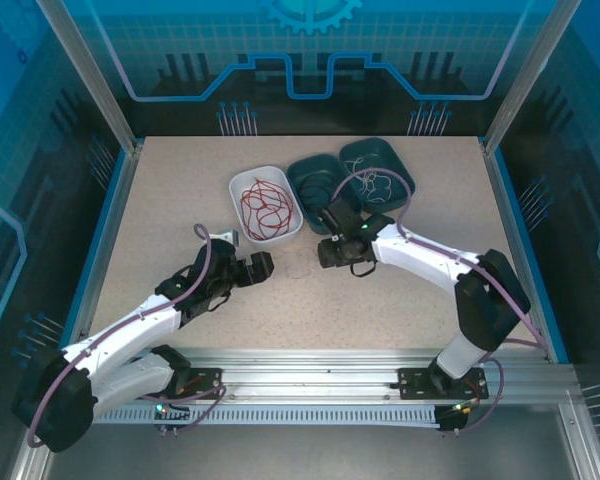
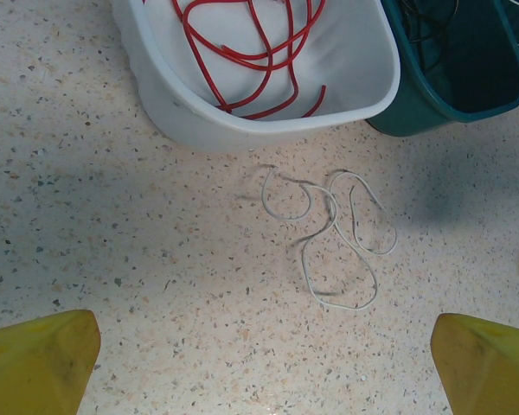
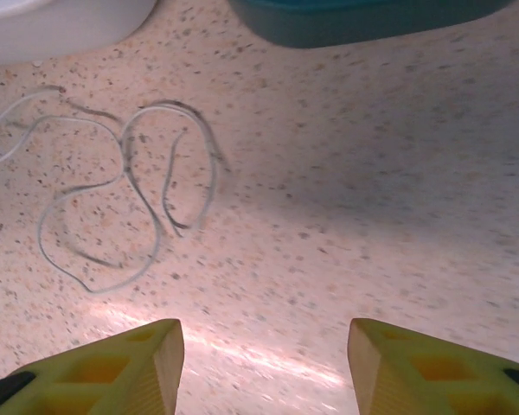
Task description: Untangle the cables
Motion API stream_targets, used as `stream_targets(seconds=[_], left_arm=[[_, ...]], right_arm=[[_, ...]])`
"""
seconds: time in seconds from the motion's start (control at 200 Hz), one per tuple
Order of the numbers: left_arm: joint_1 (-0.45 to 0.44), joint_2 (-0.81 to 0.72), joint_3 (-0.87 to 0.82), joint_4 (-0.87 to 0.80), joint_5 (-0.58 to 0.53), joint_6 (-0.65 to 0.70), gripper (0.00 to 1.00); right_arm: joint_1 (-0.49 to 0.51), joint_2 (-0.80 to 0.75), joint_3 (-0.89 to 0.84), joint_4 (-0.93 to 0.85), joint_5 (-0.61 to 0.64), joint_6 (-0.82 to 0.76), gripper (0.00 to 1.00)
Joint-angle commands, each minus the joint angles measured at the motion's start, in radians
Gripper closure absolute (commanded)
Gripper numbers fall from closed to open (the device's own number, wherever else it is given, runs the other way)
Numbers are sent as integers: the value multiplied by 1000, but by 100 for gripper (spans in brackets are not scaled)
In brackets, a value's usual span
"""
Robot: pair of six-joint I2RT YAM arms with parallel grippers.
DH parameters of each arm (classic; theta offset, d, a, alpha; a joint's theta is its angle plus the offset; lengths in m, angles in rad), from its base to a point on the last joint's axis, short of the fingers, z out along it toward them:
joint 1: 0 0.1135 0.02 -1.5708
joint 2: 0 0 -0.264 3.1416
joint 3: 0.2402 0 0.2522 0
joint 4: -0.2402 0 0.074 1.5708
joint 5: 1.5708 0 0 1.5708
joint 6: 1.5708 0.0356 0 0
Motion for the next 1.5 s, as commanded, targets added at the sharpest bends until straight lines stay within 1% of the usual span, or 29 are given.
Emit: stream_targets(seconds=[0.0, 0.18, 0.285, 0.335, 0.36, 0.4, 0.46, 0.54, 0.645, 0.901, 1.076, 1.196, 1.346, 1.496], left_arm=[[7, -6, 15, -25, -14, -7, 1], [7, -32, 7, -50, -26, -6, 1], [8, -50, 0, -57, -34, -6, 1], [8, -54, -1, -58, -37, -4, 1], [9, -54, -1, -58, -37, -4, 1], [9, -54, 1, -60, -39, -2, 1], [8, -52, 1, -61, -39, -1, 1], [9, -48, 0, -58, -37, -2, 1], [10, -44, 2, -55, -36, -2, 1], [10, -44, 0, -51, -42, 0, 1], [11, -48, 2, -49, -44, 1, 1], [11, -53, 5, -52, -45, 4, 1], [11, -59, 3, -53, -42, -4, 1], [12, -60, 4, -50, -42, -3, 1]], right_arm=[[20, 82, -3, 117, -34, 82, 48], [26, 217, 60, 148, -43, 84, 49], [27, 272, 78, 166, -56, 86, 54], [28, 288, 78, 187, -69, 83, 61], [28, 295, 81, 191, -69, 82, 66], [29, 300, 87, 186, -67, 78, 78], [32, 294, 93, 177, -52, 67, 89], [34, 260, 91, 171, -44, 44, 100], [40, 189, 84, 142, -23, 13, 100], [54, -55, 73, 43, 62, -44, 100], [40, -153, 158, -59, 170, -124, 100], [-8, -190, 259, -104, 232, -205, 100], [-99, -206, 392, -115, 230, -300, 100], [-195, -160, 492, -78, 235, -375, 100]])
